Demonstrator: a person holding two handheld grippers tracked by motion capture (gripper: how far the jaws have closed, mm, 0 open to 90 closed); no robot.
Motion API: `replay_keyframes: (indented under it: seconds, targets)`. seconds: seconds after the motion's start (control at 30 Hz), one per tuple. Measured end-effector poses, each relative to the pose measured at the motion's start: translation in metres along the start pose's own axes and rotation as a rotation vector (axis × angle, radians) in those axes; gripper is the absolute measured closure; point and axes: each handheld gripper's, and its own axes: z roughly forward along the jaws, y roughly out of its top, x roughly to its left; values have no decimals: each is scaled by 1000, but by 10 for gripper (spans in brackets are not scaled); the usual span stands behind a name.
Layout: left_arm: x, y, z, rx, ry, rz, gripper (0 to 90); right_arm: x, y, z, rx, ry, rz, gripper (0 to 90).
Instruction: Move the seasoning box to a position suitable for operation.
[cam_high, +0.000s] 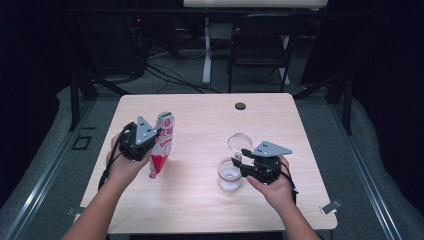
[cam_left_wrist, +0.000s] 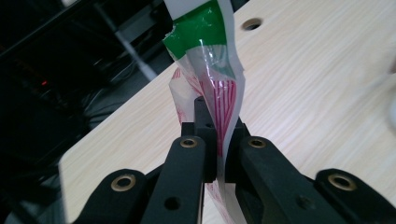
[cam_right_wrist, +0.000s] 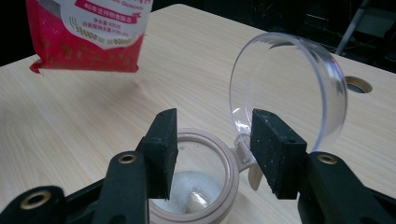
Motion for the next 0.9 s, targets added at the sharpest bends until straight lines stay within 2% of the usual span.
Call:
replay_keyframes:
  seconds: [0.23,0.37,0.43,0.63,0.9]
  targets:
    - [-33,15,15,-45,-84,34,900,-3,-1,-5,-7,-12,4,514]
    - [-51,17,18,-68,-128,60,900,-4,-2,-7,-13,-18,8,516]
    - [-59,12,19,-69,-145,69,900,-4,-2,-8,-15,-21,11,516]
    - [-73,-8,13,-115,-223,15,900,-4,-2,-10,-16,-25,11,516]
    - [-85,-34,5,-101,-279,-15,899,6,3,-11,-31,6,-11,518]
